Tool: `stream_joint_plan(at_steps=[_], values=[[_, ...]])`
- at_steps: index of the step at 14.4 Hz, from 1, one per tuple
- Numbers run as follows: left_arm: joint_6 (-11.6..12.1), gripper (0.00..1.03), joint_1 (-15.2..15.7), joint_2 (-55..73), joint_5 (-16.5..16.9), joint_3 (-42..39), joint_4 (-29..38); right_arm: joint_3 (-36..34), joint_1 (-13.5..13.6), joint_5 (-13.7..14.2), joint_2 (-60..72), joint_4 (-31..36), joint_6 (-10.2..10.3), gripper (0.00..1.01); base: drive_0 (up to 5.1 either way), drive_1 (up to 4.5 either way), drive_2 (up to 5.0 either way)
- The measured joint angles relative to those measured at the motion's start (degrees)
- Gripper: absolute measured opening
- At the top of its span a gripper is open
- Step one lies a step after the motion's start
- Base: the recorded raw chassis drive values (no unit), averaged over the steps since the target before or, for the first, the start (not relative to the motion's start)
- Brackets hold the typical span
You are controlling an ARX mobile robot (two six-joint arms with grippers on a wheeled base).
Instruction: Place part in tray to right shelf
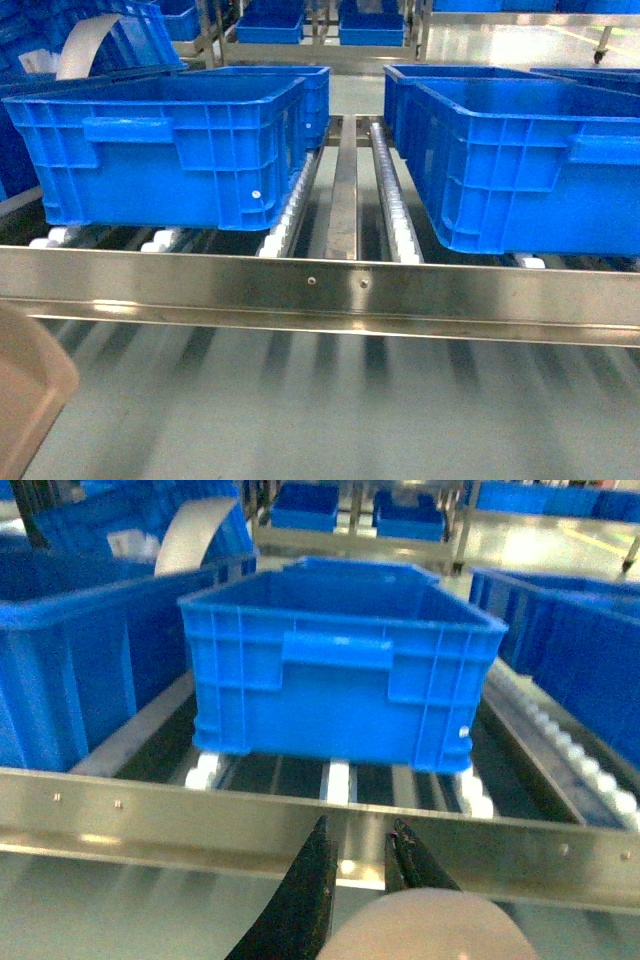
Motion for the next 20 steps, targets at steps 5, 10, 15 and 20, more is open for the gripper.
stream_joint_plan(at_steps=[5,10,15,20], values=[[0.3,0.12,0.0,-11.6,0.1,-5.5,-5.5,-3.7,8.1,9.6,-7.5,-4.3,0.4,0.02,0.0,0.00,0.0],[0.3,0.12,0.0,-20.1,0.1,-9.2,-10.3,-6.6,12.7,13.1,-13.2,-5.5,0.4,0.02,0.0,0.00,0.0],[0.3,0.12,0.0,-31.0,-0.1,-9.2,-19.8,-6.8,12.7,13.1,-24.9,-18.7,0.5,0.02,0.0,0.00,0.0],[0.4,0.12,0.0,-38.2,0.1,-9.2,-26.8,-6.8,12.7,13.1,-25.4,-18.4,0.6,0.02,0.0,0.00,0.0]])
